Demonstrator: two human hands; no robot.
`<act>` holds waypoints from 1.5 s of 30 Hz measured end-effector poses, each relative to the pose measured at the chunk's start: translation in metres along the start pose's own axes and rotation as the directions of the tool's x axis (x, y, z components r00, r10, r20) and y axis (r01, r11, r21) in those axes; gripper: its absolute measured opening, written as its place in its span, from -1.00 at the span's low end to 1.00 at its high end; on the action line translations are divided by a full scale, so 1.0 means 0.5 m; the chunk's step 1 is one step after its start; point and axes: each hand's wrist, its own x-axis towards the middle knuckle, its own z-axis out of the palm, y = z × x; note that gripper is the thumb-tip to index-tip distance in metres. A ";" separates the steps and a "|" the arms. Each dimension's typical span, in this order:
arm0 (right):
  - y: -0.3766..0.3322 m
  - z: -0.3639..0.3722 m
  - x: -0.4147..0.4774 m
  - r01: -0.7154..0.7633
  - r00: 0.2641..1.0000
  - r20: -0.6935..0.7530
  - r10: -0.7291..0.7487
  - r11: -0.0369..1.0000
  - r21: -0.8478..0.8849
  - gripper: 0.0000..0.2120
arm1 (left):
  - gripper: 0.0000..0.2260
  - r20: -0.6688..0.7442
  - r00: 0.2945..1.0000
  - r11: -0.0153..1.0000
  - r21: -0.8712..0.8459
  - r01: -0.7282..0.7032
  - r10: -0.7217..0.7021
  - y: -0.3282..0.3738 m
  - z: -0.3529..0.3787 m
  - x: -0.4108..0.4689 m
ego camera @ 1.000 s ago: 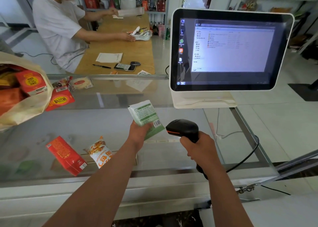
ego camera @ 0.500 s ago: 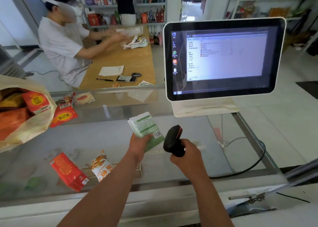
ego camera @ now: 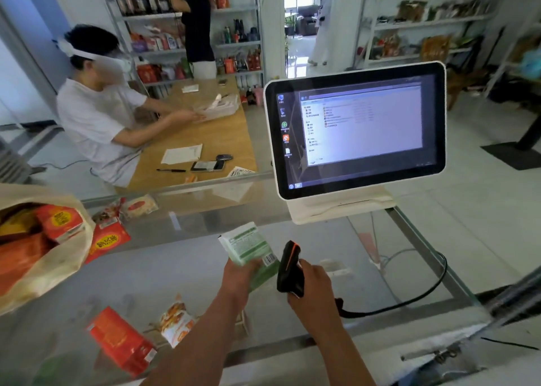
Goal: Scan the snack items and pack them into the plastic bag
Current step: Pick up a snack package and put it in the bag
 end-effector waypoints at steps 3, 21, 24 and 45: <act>-0.032 0.000 -0.011 -0.064 0.998 -0.025 0.061 0.990 -0.122 -0.23 | -0.77 0.016 1.000 1.000 -0.004 0.005 -0.005 0.013 -0.017 -0.008; -0.601 0.285 -0.074 -0.194 0.981 0.171 0.091 0.442 0.876 0.04 | -0.58 0.257 0.879 0.774 0.419 -0.475 0.401 0.260 -0.424 -0.126; -0.647 0.332 -0.089 -0.194 0.978 0.166 0.124 0.273 0.942 -0.43 | -0.66 0.354 0.843 0.776 0.355 -0.521 0.404 0.296 -0.497 -0.166; -0.792 0.393 0.042 -0.598 0.708 0.676 -0.204 0.336 0.728 -0.75 | -0.57 -0.458 0.770 0.847 0.495 -0.193 0.444 0.585 -0.643 -0.130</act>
